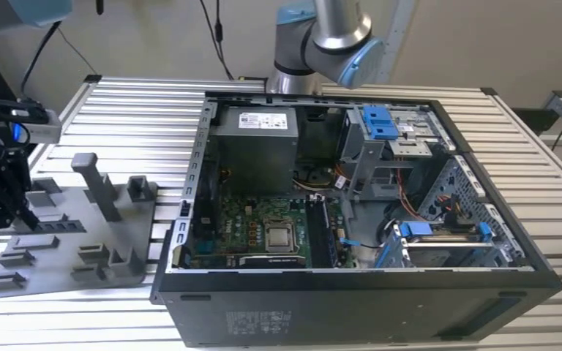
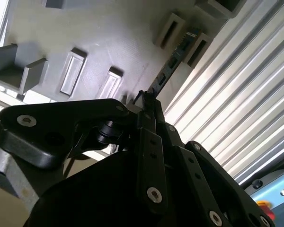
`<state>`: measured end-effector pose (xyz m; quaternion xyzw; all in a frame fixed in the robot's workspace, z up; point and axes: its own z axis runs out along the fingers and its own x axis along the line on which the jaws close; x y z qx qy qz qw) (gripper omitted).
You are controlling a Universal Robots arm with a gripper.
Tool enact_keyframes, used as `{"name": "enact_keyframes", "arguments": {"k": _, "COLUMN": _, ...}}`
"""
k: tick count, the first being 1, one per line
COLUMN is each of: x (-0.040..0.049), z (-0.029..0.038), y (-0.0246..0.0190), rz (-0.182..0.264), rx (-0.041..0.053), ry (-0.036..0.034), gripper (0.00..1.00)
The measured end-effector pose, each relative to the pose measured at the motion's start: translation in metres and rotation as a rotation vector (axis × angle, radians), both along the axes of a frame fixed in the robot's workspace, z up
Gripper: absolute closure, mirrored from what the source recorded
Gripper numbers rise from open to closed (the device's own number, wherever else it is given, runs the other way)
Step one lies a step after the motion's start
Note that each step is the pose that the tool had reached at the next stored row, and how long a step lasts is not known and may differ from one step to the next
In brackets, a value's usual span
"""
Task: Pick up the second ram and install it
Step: 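Pick up the second ram and move it above second insertion slot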
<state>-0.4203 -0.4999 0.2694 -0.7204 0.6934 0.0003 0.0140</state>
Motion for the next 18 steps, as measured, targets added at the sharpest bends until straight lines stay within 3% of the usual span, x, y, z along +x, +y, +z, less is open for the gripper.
{"name": "enact_keyframes", "arguments": {"k": 5, "x": -0.0003, "z": 0.0049, "y": 0.0000, "rz": -0.008, "rx": 0.0006, "ry": 0.0006, "gripper": 0.86}}
{"name": "enact_keyframes", "arguments": {"k": 10, "x": -0.0004, "z": 0.0099, "y": 0.0000, "rz": -0.014, "rx": 0.0045, "ry": 0.0098, "gripper": 0.86}}
{"name": "enact_keyframes", "arguments": {"k": 18, "x": -0.0004, "z": 0.0184, "y": 0.0000, "rz": -0.049, "rx": 0.0164, "ry": 0.0102, "gripper": 0.86}}
